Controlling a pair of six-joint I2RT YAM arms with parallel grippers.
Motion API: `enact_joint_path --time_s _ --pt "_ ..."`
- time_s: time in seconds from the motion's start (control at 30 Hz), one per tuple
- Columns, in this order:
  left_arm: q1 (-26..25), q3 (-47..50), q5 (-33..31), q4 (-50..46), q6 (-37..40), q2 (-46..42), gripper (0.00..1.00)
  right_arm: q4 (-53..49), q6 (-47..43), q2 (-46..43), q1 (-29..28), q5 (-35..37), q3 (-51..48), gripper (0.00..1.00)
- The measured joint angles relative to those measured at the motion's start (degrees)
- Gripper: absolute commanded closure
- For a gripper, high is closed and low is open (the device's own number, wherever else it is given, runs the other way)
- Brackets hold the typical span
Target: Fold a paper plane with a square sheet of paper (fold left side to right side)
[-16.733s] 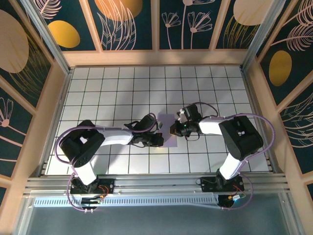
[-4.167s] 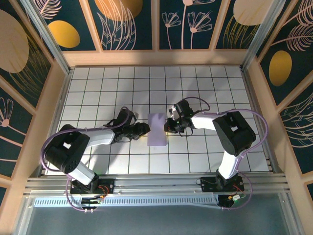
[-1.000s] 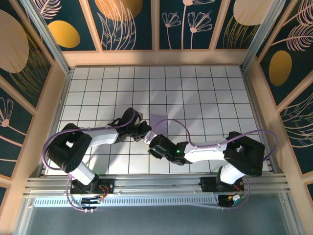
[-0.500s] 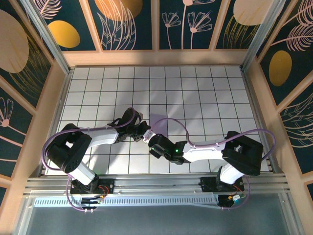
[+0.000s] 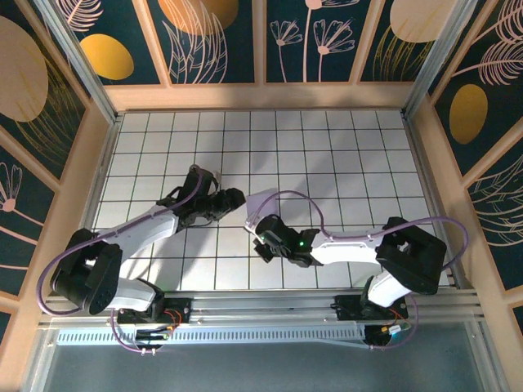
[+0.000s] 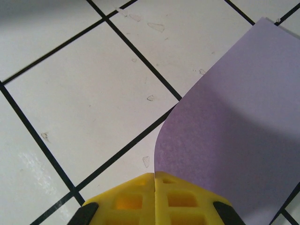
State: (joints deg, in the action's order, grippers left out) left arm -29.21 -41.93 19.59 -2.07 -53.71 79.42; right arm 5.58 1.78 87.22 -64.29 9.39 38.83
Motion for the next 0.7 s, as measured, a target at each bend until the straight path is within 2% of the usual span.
enact_joint_path --time_s 0.13,0.43,0.7 --pt "0.9 -2.9 -0.9 -2.7 2.9 0.2 0.40 0.1 1.8 -0.8 2.1 -4.5 -0.1 1.00" --pt "0.9 -11.9 -0.1 -4.8 9.8 9.9 0.66 3.1 6.5 -1.8 8.5 -18.0 -3.6 1.00" --pt "0.0 -18.9 2.5 -6.1 13.3 19.6 0.75 7.5 10.8 -1.8 12.5 -27.6 -6.4 1.00"
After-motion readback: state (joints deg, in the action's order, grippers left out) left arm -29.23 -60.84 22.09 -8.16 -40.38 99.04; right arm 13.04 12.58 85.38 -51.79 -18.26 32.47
